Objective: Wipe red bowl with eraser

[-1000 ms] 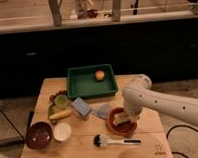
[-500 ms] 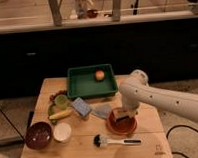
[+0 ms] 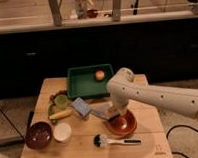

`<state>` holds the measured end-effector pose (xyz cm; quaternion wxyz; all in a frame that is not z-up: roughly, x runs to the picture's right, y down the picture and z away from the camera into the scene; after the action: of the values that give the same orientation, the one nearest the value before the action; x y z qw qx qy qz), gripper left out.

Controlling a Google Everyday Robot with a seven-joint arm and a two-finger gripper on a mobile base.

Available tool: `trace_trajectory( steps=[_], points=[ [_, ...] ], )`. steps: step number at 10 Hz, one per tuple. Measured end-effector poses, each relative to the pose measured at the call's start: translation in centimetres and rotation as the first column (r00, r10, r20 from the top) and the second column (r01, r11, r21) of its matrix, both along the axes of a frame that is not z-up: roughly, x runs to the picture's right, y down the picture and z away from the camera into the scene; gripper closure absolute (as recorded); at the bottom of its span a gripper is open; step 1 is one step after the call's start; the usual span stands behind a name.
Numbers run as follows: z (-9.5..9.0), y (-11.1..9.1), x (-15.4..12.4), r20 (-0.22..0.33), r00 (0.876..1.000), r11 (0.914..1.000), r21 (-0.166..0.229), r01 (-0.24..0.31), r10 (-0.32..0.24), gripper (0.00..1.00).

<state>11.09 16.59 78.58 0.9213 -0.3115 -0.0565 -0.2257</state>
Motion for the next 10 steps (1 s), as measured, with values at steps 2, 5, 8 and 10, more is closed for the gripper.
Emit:
trace_trajectory(
  steps=[2, 5, 8, 10],
  points=[
    [-1.5, 2.0, -0.1, 0.047, 0.999, 0.9987, -0.042, 0.03, -0.028, 1.0],
    [-3.7, 3.5, 2.9, 0.043, 0.998, 0.996, -0.081, 0.038, -0.035, 1.0],
    [-5.1, 2.6, 6.1, -0.008, 1.0, 0.9977, -0.067, 0.01, -0.011, 1.0],
    [-4.2, 1.2, 6.5, -0.033, 0.999, 0.9992, -0.04, 0.001, -0.002, 1.0]
  ],
)
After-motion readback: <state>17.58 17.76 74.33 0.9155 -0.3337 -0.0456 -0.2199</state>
